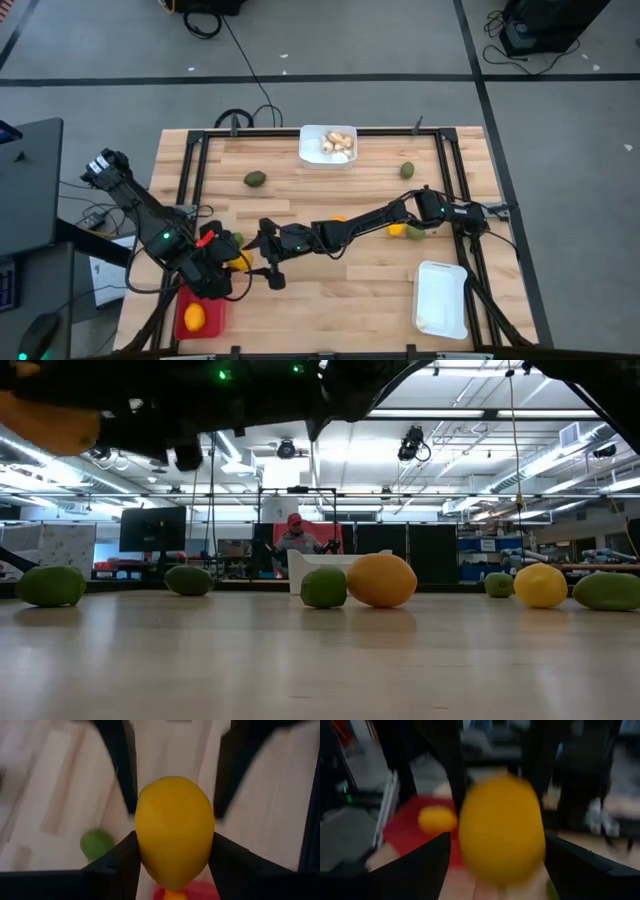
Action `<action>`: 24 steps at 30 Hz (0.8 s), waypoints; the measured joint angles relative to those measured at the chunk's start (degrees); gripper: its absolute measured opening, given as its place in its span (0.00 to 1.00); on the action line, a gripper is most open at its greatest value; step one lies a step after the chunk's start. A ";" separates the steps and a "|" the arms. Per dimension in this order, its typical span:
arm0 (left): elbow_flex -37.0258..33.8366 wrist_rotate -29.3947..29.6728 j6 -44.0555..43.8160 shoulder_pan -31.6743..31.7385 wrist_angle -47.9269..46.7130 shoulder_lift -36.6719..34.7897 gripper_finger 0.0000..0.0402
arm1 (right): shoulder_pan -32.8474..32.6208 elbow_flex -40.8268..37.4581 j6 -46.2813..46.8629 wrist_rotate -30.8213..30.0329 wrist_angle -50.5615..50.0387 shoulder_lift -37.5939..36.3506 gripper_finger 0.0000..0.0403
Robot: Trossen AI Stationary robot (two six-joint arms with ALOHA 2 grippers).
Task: Sort produce into baskets
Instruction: Put the lemon into the red bin
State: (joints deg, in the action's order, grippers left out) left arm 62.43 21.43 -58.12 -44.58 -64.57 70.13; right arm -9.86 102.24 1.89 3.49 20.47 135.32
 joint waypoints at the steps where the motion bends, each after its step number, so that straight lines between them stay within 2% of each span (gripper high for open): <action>1: 0.00 -2.52 -0.67 -0.05 -0.56 0.00 0.49 | 0.22 -0.01 1.02 0.00 -2.86 -0.35 0.79; 5: 0.00 -16.97 -3.59 -1.57 -1.03 0.00 0.49 | 1.06 -0.07 0.79 -0.11 -16.60 -3.03 0.81; 8: 0.00 -24.50 -7.99 -3.67 -0.99 0.00 0.49 | 1.54 -0.07 -0.02 -0.89 -24.84 -5.40 0.80; 10: 0.00 -27.11 -11.92 -5.21 -1.01 0.00 0.49 | 1.66 -0.07 -0.37 -2.21 -28.89 -6.47 0.79; 16: 0.00 -27.34 -23.14 -10.12 -1.05 0.80 0.49 | 1.62 -0.09 -1.55 -5.15 -31.71 -7.89 0.76; 18: 0.00 -24.85 -25.12 -11.04 -2.66 1.76 0.52 | 1.63 -0.09 -1.49 -5.27 -31.95 -7.95 0.75; 20: 0.00 -22.41 -27.16 -11.35 -4.26 2.65 0.60 | 1.65 -0.11 -0.70 -5.47 -33.57 -7.95 0.75; 24: 0.00 -22.20 -27.86 -11.36 -5.66 4.39 0.82 | 1.72 -0.11 -0.59 -7.57 -40.04 -8.55 0.74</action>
State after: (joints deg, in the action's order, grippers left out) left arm 62.43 -0.77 -85.97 -55.94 -70.24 74.52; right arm -8.14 102.13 1.30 -4.08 -19.58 126.77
